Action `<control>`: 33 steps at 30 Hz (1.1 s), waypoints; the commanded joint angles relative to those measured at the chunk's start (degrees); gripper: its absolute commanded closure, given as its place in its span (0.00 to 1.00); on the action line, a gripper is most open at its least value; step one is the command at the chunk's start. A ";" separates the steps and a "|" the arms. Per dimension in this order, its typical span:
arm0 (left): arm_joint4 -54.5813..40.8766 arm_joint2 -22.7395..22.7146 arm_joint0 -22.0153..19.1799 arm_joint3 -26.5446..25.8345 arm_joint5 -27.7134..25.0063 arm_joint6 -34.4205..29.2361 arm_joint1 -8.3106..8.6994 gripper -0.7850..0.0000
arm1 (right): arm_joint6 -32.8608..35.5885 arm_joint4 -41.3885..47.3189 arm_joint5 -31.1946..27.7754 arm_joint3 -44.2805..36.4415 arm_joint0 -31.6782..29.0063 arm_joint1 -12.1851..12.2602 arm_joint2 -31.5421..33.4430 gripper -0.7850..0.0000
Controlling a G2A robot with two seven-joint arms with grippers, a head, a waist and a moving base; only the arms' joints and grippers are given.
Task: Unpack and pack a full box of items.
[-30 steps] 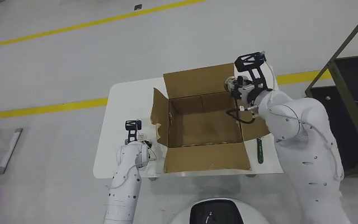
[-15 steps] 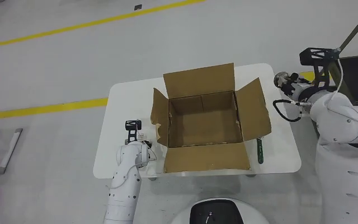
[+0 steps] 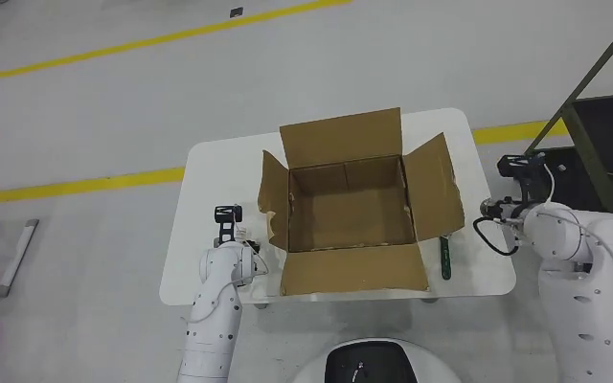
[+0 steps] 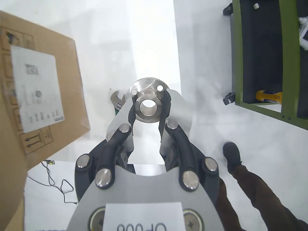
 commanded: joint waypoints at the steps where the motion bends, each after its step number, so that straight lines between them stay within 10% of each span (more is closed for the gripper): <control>1: 0.00 0.00 0.00 0.00 0.00 0.00 0.00 0.00 | 0.34 -0.41 -0.45 1.20 -0.35 0.09 -0.77 1.00; 28: 0.00 0.00 0.00 0.00 0.00 0.00 0.00 0.00 | -1.38 -1.50 -1.44 8.79 -3.64 1.13 -6.48 1.00; 30: 0.00 0.00 0.00 0.00 0.00 0.00 0.00 0.00 | -1.41 -1.57 -1.28 9.09 -3.52 1.21 -6.65 0.69; 33: 0.00 0.00 0.00 0.00 0.00 0.00 0.00 0.00 | -1.35 -1.46 -1.07 9.25 -3.42 1.33 -6.81 0.58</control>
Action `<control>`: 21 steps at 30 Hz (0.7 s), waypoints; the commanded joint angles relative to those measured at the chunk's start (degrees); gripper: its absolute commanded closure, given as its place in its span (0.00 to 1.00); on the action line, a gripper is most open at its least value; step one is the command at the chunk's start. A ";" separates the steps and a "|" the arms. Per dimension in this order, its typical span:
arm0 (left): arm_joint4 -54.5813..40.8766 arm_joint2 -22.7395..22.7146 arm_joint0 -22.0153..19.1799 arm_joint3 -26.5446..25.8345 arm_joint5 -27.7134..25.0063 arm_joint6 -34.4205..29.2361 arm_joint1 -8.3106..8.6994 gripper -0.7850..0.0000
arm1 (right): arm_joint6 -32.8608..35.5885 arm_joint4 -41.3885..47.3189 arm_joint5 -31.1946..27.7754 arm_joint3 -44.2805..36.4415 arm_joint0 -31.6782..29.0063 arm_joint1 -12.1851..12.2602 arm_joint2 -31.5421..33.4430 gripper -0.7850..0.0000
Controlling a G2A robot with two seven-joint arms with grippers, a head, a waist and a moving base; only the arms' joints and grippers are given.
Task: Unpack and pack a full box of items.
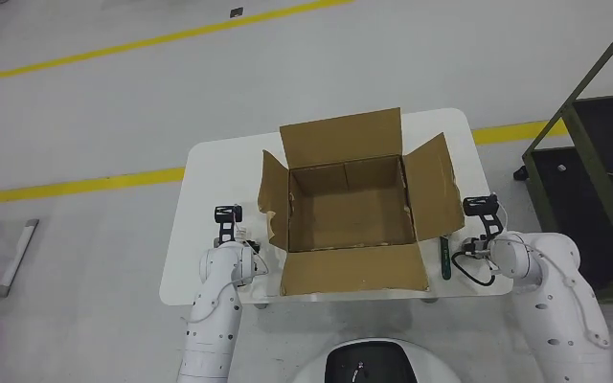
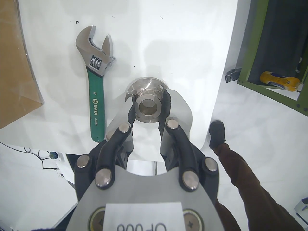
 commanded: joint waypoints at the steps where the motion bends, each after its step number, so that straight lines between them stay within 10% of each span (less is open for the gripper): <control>1: 0.00 0.00 0.00 0.00 0.00 0.00 0.00 0.00 | 0.12 0.09 0.13 0.07 0.05 0.07 -0.07 0.55; 6: 0.00 0.00 0.00 0.00 0.00 0.00 0.00 0.00 | 0.44 0.16 0.11 0.52 0.49 0.33 -0.12 0.16; 9: 0.00 0.00 0.00 0.00 0.00 0.00 0.00 0.00 | -0.15 1.51 0.69 -1.14 0.86 0.47 0.74 0.19; 11: 0.00 0.00 0.00 0.00 0.00 0.00 0.00 0.00 | -1.52 3.64 1.47 -4.01 0.59 0.56 2.24 0.29; 14: 0.00 0.00 0.00 0.00 0.00 0.00 0.00 0.00 | -9.09 9.41 0.79 -9.58 -0.44 0.66 5.56 0.94; 21: 0.00 0.00 0.00 0.00 0.00 0.00 0.00 0.00 | -28.18 10.85 -4.47 -13.56 -3.75 1.13 8.48 1.00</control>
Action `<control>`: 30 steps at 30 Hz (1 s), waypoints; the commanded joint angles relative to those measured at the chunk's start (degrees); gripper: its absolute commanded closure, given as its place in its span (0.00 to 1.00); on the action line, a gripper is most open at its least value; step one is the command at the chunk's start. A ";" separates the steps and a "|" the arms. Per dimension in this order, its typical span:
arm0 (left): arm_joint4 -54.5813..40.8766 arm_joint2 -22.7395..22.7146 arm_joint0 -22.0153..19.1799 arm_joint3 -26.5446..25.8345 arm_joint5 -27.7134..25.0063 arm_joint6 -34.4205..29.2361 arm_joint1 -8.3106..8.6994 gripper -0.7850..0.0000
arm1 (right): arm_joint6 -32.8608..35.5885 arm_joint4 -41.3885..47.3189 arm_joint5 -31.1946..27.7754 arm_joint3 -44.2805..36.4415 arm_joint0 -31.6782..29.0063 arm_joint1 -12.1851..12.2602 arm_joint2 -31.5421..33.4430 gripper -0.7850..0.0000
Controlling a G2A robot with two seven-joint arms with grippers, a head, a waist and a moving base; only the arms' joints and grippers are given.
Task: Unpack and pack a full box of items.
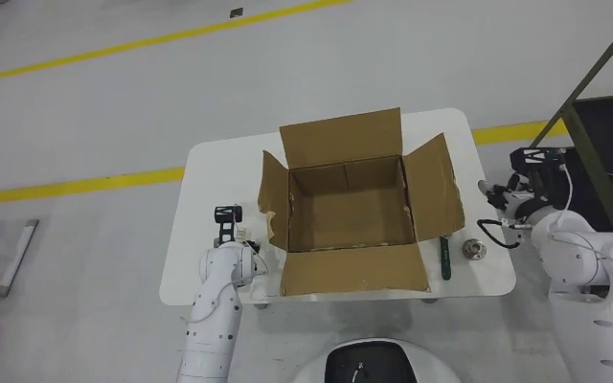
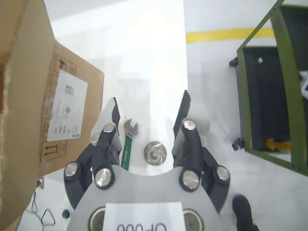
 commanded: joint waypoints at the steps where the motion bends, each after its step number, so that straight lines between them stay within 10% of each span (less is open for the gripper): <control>1: 0.00 0.00 0.00 0.00 0.00 0.00 0.00 0.00 | -1.27 -0.47 -0.13 -0.01 -0.14 0.02 -0.29 1.00; 12: 0.00 0.00 0.00 0.00 0.00 0.00 0.00 0.00 | -1.27 -0.47 -0.13 -0.01 -0.14 0.02 -0.29 1.00; 25: 0.00 0.00 0.00 0.00 0.00 0.00 0.00 0.00 | -39.00 -6.17 -1.45 9.12 -1.61 0.19 -1.65 1.00; 30: 0.00 0.00 0.00 0.00 0.00 0.00 0.00 0.00 | -42.87 -9.46 -2.81 9.65 -1.99 0.43 -3.00 1.00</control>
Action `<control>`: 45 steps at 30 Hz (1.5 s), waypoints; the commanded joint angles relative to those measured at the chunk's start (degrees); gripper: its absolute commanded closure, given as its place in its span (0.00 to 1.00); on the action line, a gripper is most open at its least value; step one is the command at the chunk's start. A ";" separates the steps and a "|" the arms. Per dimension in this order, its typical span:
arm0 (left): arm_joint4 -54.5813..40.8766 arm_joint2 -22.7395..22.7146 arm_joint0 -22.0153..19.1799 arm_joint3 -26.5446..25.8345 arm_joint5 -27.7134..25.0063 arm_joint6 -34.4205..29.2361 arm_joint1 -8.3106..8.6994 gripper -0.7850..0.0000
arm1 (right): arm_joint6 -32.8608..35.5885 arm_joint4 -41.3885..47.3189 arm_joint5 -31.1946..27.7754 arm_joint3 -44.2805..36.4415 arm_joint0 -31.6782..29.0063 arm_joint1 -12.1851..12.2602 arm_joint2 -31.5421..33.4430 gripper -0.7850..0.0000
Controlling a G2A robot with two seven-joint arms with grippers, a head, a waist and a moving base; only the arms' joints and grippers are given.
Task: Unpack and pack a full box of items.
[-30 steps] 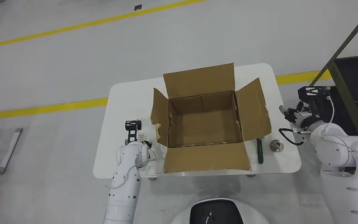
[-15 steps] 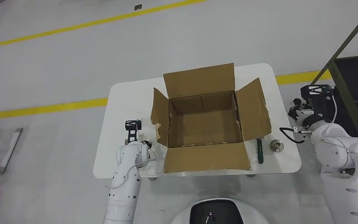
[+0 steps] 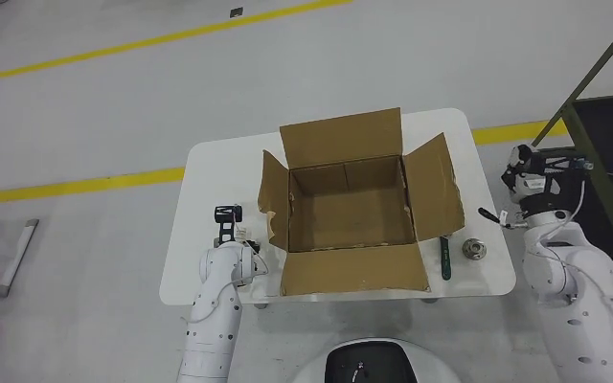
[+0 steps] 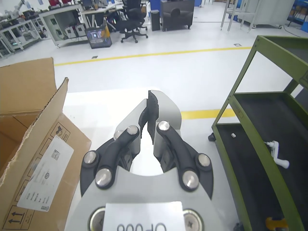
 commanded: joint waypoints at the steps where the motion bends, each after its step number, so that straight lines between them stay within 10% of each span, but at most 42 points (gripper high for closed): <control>1: 0.00 0.00 0.00 0.00 0.00 0.00 0.00 0.00 | -0.06 -2.23 -0.51 -0.65 -0.27 0.08 -0.86 1.00; 21: -0.04 -0.42 0.60 -0.54 -0.39 1.80 0.10 0.00 | -0.61 -4.85 -0.29 -3.83 -1.97 0.29 -2.83 1.00; 37: -8.77 -9.63 5.21 -16.22 -13.97 -10.53 1.92 0.00 | -0.61 -4.85 -0.29 -3.83 -1.97 0.29 -2.83 1.00; 45: -2.74 -6.25 5.14 -8.73 -12.08 -6.64 2.08 0.00 | -0.61 -4.85 -0.29 -3.83 -1.97 0.29 -2.83 1.00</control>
